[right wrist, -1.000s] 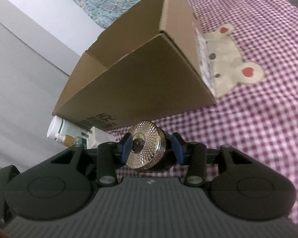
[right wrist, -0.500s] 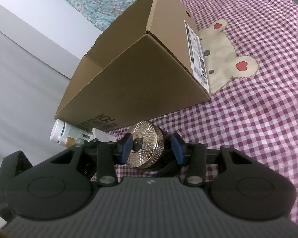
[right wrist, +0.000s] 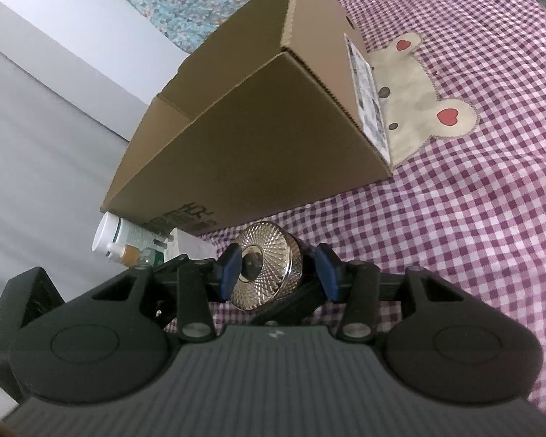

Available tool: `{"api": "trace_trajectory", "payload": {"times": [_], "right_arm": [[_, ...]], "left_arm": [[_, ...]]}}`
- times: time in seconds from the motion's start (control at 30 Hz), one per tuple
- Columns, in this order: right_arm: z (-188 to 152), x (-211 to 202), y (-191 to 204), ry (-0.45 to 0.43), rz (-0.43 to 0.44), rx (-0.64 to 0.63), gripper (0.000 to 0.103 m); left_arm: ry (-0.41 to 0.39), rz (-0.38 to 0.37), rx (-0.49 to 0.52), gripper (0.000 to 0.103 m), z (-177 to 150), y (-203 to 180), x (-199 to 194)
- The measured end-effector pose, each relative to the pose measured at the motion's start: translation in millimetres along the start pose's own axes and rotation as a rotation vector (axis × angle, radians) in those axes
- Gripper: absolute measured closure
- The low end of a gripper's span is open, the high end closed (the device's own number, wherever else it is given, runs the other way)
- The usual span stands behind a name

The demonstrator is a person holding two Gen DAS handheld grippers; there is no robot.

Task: Organize rigid objects
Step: 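Lift the gold-lidded jar with the right gripper and carry it into the box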

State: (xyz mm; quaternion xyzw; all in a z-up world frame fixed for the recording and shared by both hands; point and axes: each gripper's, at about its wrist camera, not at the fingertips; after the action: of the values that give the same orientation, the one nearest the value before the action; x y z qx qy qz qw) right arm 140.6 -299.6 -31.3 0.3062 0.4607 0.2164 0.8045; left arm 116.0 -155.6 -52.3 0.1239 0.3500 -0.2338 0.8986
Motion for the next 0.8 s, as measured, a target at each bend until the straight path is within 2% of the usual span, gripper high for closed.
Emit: {"api": "trace_trajectory", "payload": {"times": [0.2,0.4,0.5,0.6,0.67,0.8], "right_arm": [[3,-14,34,-0.032,0.035,-0.079,0.058],[35,-23,86,-0.066,0.095,-0.217,0.058],[60,-14,109,-0.063,0.106,-0.274,0.057],[95,4,123,-0.033,0.102,-0.296,0.057],[121,21,128,0.006,0.082,-0.294,0.057],[168,58,137,0.084,0.014,-0.288,0.057]], "left_arm": [[-0.072,0.045,-0.025,0.046,17,10,-37],[-0.128,0.106,-0.044,0.046,61,35,-68],[-0.109,0.126,-0.084,0.046,88,53,-67],[-0.072,0.101,-0.171,0.046,113,80,-53],[-0.032,0.071,-0.240,0.046,128,98,-36],[0.064,0.056,-0.311,0.046,146,122,3]]}}
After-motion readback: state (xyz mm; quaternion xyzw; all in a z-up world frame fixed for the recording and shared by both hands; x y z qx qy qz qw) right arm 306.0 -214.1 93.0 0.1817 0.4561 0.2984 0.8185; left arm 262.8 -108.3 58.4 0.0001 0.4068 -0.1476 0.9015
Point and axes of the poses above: each gripper's, at about its wrist camera, not at the fingertips, and x roughly the way its jaws point, y to its left, z to its top, and after that the axes turned 4 degrees about x, right-handed
